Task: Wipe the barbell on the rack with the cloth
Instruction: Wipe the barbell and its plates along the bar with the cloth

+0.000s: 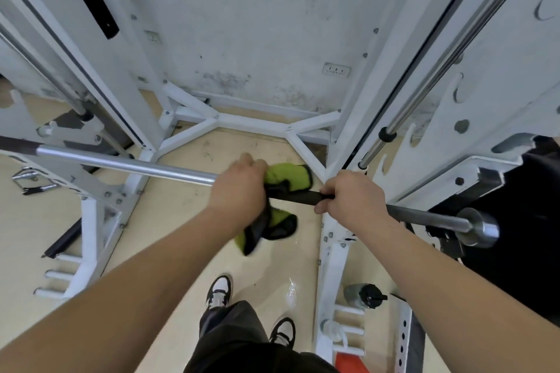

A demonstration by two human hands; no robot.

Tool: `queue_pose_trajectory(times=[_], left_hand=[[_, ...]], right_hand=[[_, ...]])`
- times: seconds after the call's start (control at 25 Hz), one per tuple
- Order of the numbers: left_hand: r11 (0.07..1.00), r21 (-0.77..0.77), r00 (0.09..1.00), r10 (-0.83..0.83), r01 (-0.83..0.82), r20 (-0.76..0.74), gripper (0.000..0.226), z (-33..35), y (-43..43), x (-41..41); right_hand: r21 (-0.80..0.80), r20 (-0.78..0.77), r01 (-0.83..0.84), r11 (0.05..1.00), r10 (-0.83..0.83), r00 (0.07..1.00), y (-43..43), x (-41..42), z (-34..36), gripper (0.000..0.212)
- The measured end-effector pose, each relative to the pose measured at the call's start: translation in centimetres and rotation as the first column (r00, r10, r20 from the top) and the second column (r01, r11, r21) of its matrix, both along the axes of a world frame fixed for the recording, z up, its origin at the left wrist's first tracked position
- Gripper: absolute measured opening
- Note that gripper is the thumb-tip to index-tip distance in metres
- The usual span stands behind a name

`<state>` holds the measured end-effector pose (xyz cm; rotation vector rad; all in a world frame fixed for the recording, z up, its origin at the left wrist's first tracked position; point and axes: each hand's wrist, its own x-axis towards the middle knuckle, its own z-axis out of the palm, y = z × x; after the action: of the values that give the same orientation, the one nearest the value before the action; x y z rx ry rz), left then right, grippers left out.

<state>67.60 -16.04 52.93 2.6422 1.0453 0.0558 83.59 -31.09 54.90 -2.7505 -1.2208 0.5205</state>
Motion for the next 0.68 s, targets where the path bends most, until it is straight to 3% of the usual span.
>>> queue_pose_trajectory(times=[0.12, 0.24, 0.36, 0.52, 0.68], left_hand=[[0.977, 0.055, 0.979, 0.205, -0.204, -0.012, 0.018, 0.2, 0.1, -0.3], [0.999, 0.024, 0.997, 0.038, -0.039, 0.060, 0.024, -0.7, -5.3, 0.9], [0.999, -0.028, 0.998, -0.037, 0.039, 0.054, 0.028, 0.0, -2.7, -0.2], [0.969, -0.020, 0.970, 0.245, -0.245, 0.005, 0.019, 0.3, -0.7, 0.4], [0.999, -0.049, 0.997, -0.019, 0.022, 0.073, 0.024, -0.1, -6.6, 2.1]], right_hand=[[0.015, 0.067, -0.045, 0.999, 0.044, 0.997, 0.0, -0.3, -0.6, 0.018], [-0.009, 0.042, -0.023, 1.000, 0.024, 0.999, 0.3, -0.1, -0.5, 0.016], [-0.012, -0.012, 0.016, 1.000, -0.016, 1.000, 0.2, 0.2, -0.3, 0.016], [0.036, 0.036, -0.001, 0.999, 0.000, 0.999, -0.2, -0.3, -0.7, 0.013], [0.047, 0.024, 0.024, 0.999, -0.025, 0.999, -0.2, -0.1, -0.9, 0.015]])
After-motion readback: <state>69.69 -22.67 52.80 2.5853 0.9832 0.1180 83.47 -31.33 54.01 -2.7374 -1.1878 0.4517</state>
